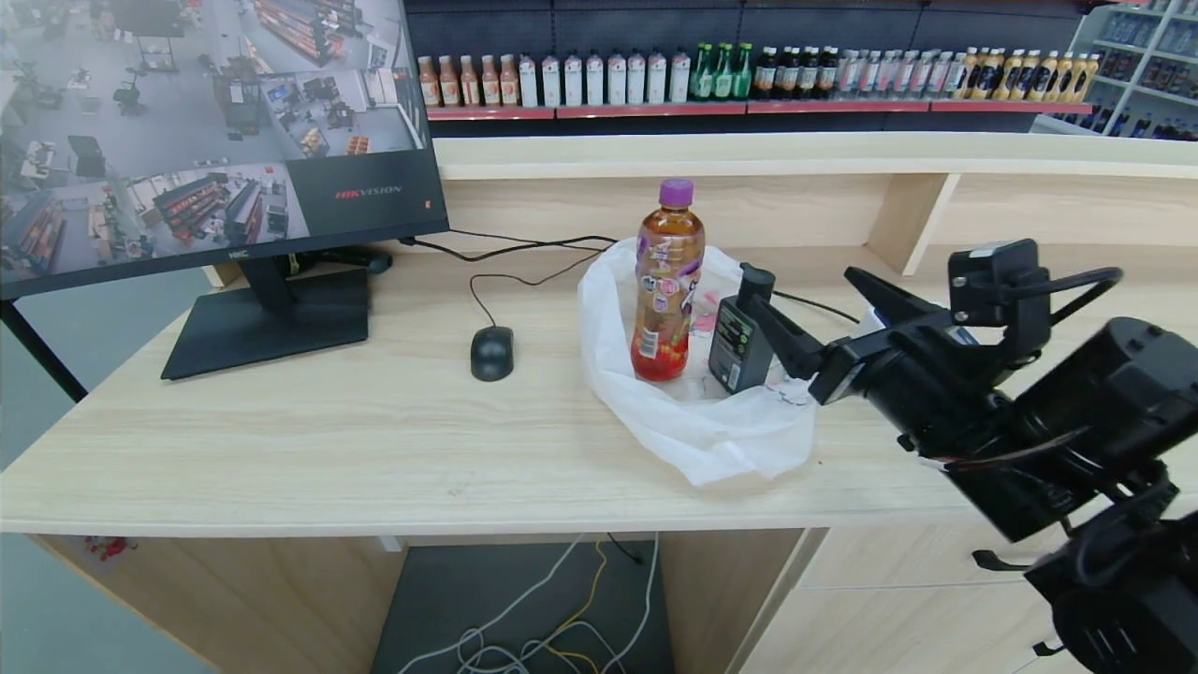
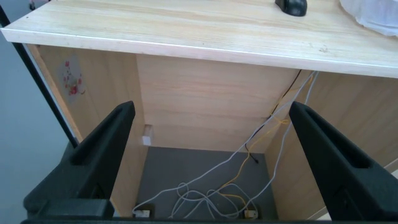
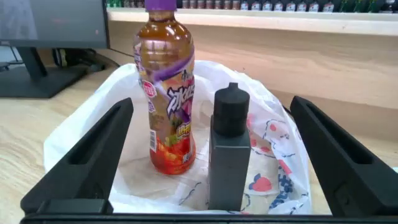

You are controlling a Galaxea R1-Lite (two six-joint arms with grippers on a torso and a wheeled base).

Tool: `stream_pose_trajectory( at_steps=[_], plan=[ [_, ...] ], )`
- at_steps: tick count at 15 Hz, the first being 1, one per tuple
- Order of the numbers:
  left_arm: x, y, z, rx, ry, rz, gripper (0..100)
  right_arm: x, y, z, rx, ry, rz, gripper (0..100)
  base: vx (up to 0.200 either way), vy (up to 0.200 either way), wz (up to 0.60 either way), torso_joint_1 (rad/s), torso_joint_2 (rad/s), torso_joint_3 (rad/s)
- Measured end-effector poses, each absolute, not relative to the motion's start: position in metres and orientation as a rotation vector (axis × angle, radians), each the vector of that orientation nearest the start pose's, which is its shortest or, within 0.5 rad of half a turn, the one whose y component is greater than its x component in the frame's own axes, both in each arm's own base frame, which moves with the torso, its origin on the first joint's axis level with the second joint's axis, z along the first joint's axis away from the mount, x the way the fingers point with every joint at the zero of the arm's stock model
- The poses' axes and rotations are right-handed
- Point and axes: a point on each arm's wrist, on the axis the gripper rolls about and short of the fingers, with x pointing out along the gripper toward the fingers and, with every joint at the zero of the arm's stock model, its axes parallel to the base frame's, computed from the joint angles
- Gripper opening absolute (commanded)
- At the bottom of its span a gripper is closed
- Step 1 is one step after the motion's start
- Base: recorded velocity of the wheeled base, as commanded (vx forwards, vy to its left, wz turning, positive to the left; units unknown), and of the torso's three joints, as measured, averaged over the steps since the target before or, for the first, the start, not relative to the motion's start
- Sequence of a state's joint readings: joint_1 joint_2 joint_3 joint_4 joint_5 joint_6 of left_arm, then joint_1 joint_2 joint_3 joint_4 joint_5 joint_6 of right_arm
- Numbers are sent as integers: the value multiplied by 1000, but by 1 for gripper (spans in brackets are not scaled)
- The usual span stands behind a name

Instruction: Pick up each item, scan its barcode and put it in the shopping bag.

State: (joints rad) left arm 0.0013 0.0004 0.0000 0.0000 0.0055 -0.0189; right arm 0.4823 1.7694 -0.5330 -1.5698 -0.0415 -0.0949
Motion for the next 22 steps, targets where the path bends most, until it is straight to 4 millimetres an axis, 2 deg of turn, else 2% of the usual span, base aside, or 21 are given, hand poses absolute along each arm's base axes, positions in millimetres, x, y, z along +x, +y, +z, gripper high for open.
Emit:
stream_pose_trajectory(
  at_steps=[3, 6, 12, 17, 20, 22],
  plan=[
    [-23, 0, 75, -13, 0, 7, 100, 221, 119, 198, -10, -374, 429, 100, 0, 0, 0, 0, 0, 0],
    [-23, 0, 75, -11, 0, 7, 100, 196, 106, 199, -17, -375, 433, 100, 0, 0, 0, 0, 0, 0],
    [-23, 0, 75, -11, 0, 7, 100, 160, 87, 196, -26, -380, 433, 100, 0, 0, 0, 0, 0, 0],
    [-23, 0, 75, -15, 0, 7, 100, 156, 85, 198, -23, -391, 432, 100, 0, 0, 0, 0, 0, 0],
    [-23, 0, 75, -15, 0, 6, 100, 159, 86, 196, -25, -382, 432, 100, -200, 0, 0, 7, 2, 1],
    [-23, 0, 75, -15, 0, 7, 100, 161, 87, 195, -28, -374, 433, 100, 0, 0, 0, 0, 0, 0]
  ],
)
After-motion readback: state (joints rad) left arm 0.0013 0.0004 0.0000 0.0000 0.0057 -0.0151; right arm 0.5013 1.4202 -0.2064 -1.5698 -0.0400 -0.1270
